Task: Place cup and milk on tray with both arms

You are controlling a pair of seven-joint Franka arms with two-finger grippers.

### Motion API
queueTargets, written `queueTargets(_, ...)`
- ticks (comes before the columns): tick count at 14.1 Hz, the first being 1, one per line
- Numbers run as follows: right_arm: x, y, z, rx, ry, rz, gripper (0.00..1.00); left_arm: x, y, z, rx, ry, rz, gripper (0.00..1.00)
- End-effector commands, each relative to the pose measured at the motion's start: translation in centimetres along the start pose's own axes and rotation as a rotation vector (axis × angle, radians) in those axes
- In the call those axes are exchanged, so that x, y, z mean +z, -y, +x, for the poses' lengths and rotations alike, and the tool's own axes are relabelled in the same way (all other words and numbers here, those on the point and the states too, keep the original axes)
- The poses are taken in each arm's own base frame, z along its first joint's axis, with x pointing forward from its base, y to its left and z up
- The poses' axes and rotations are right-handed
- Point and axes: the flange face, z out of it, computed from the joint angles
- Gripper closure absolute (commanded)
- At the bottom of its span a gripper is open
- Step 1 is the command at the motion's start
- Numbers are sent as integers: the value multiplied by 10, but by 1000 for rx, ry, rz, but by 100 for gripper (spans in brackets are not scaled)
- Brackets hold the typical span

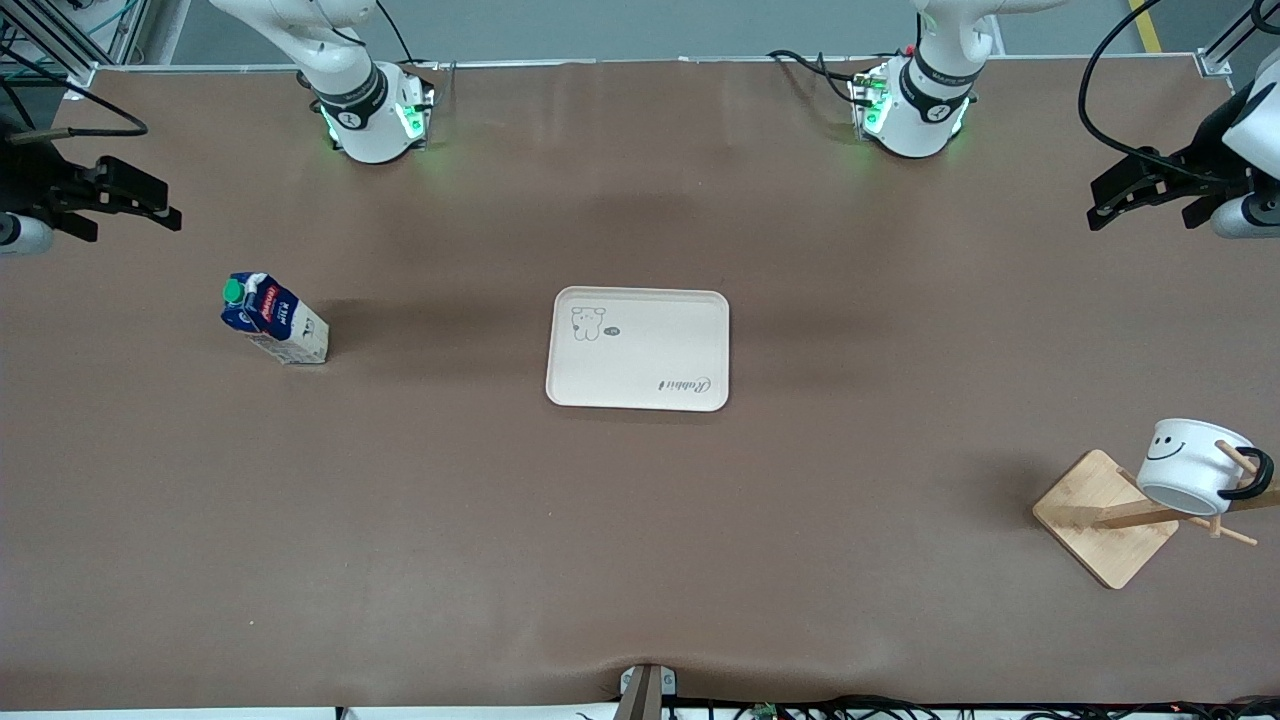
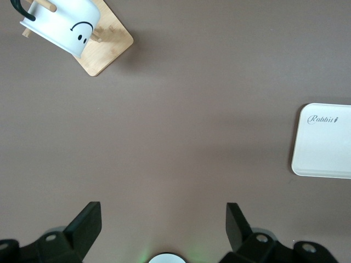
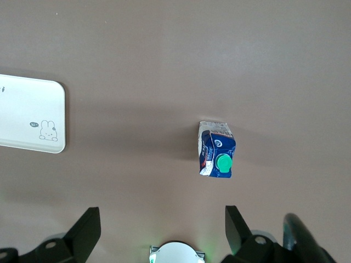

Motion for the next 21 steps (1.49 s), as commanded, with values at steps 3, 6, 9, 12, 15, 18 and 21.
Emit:
queueTargets(3, -2, -3, -5, 14, 1, -5, 0, -11, 6, 1, -5, -18, 18, 0)
queueTargets(6, -2, -2, -5, 13, 1, -5, 0, -11, 27, 11, -40, -20, 11, 0)
queueTargets(9, -2, -2, -5, 13, 1, -5, 0, 5, 55, 17, -92, 8, 11, 0)
queueTargets(12, -1, -2, -4, 13, 4, -3, 0, 30, 90, 20, -156, -26, 8, 0)
queueTargets(15, -1, -3, -4, 14, 4, -3, 0, 64, 113, 20, -204, -119, -2, 0)
queueTargets(18, -1, -3, -4, 16, 4, -1, 0, 101, 129, 24, -236, -228, 4, 0)
queueTargets(21, -1, -3, -4, 16, 4, -1, 0, 132, 145, 35, -281, -299, -38, 0)
